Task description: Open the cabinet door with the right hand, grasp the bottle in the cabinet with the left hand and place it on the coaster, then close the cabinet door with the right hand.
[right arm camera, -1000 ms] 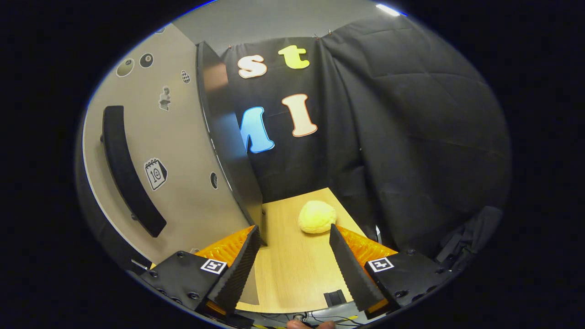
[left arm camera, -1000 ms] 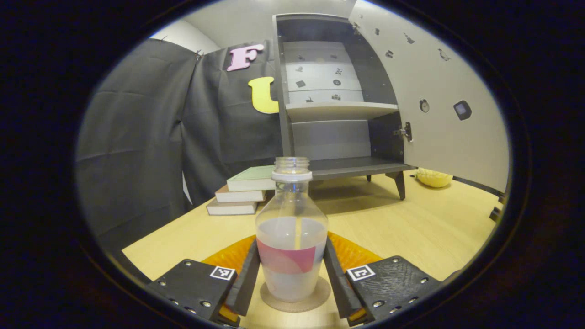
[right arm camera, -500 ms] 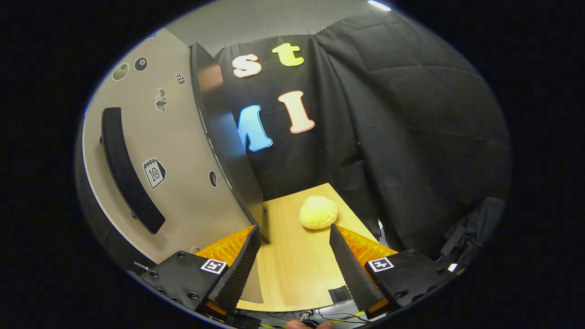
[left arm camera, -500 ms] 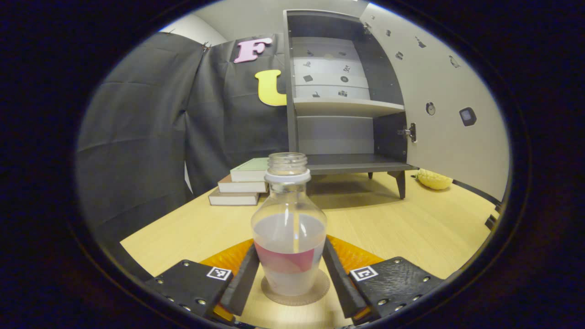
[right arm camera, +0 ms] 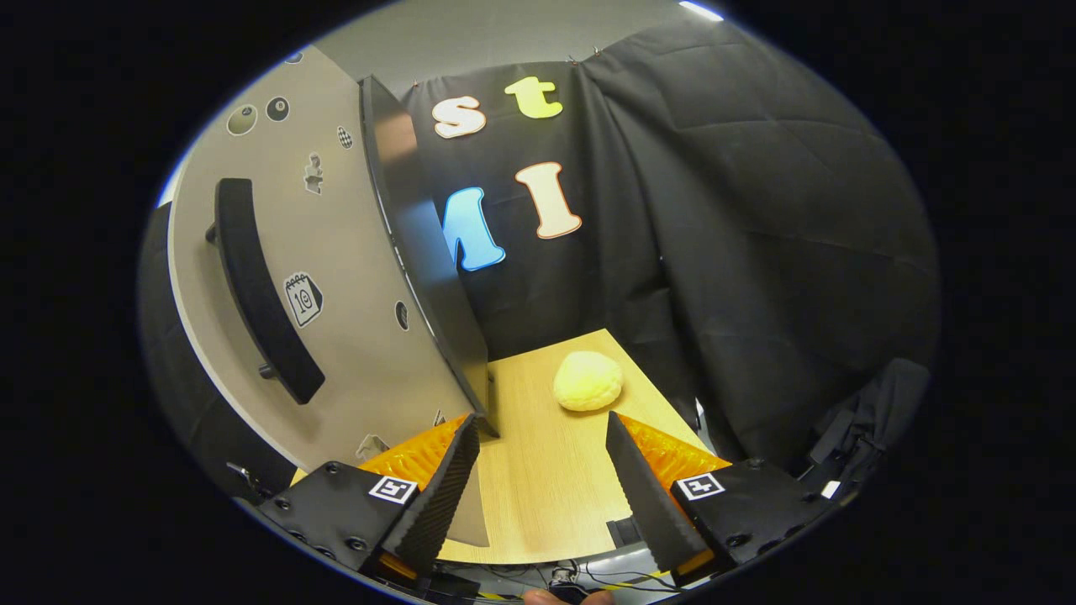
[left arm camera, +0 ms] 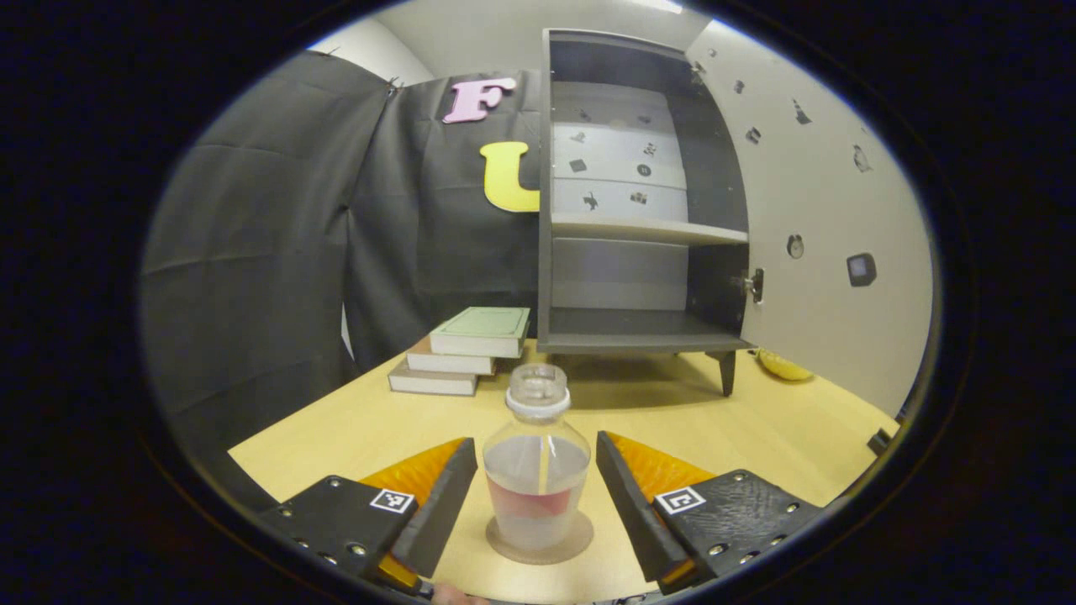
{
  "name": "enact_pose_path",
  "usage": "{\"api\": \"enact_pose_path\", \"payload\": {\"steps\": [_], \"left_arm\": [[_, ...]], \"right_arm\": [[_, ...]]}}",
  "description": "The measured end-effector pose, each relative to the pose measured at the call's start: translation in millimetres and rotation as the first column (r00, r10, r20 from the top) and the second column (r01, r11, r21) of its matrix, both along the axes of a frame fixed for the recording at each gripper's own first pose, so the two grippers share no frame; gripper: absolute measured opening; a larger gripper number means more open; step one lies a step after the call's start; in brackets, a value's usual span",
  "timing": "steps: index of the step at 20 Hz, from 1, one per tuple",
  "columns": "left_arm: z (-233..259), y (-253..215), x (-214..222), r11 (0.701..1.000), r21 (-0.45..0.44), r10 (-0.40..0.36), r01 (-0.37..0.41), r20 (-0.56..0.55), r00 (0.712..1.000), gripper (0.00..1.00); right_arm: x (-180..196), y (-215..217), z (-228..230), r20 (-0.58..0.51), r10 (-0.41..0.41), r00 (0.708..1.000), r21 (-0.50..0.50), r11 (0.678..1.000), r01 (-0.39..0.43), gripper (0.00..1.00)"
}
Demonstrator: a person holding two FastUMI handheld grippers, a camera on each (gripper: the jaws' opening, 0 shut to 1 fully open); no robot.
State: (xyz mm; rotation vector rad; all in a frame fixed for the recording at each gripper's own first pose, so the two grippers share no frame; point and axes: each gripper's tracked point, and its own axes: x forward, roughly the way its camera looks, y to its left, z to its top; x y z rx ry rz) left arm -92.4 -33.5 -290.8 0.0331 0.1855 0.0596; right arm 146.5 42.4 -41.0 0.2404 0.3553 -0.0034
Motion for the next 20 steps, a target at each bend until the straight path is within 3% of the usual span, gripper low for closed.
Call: {"api": "enact_pose_path", "payload": {"steps": [5, 7, 8, 9, 15, 16, 17, 18, 20], "left_arm": [[76, -13, -4, 0.998, -0.012, -0.065, 0.065, 0.060, 0.996, 0.88], [106, -11, -5, 0.999, 0.000, -0.048, 0.048, 0.073, 0.996, 0.90], [119, -12, -7, 0.999, 0.007, -0.041, 0.041, 0.079, 0.996, 0.86], [133, -14, -9, 0.999, 0.015, -0.033, 0.032, 0.083, 0.996, 0.90], [191, -44, -26, 0.999, 0.011, -0.033, 0.033, 0.049, 0.998, 0.86], [200, -51, -30, 0.999, 0.010, -0.032, 0.032, 0.043, 0.999, 0.86], [210, -57, -35, 1.000, 0.010, -0.030, 0.029, 0.040, 0.999, 0.88], [216, -62, -40, 1.000, 0.013, -0.022, 0.021, 0.036, 0.999, 0.86], [230, -69, -51, 1.000, 0.008, 0.007, -0.007, 0.033, 0.999, 0.86]], "right_arm": [[-1, 1, 7, 0.031, 0.000, 1.000, 0.004, 1.000, 0.000, 0.96], [6, 0, 9, 0.046, 0.007, 0.999, 0.004, 1.000, -0.007, 0.96], [11, 1, 13, 0.059, 0.017, 0.998, 0.001, 1.000, -0.017, 0.92], [17, 0, 16, 0.067, 0.026, 0.997, -0.019, 1.000, -0.024, 0.96], [39, 1, 46, 0.160, 0.121, 0.980, -0.111, 0.988, -0.104, 0.96], [40, 2, 50, 0.173, 0.137, 0.975, -0.119, 0.986, -0.118, 0.89], [41, 2, 54, 0.188, 0.153, 0.970, -0.133, 0.983, -0.129, 0.89], [41, 3, 59, 0.204, 0.170, 0.964, -0.152, 0.978, -0.141, 0.96], [43, 2, 65, 0.227, 0.195, 0.954, -0.173, 0.972, -0.157, 0.96]]}}
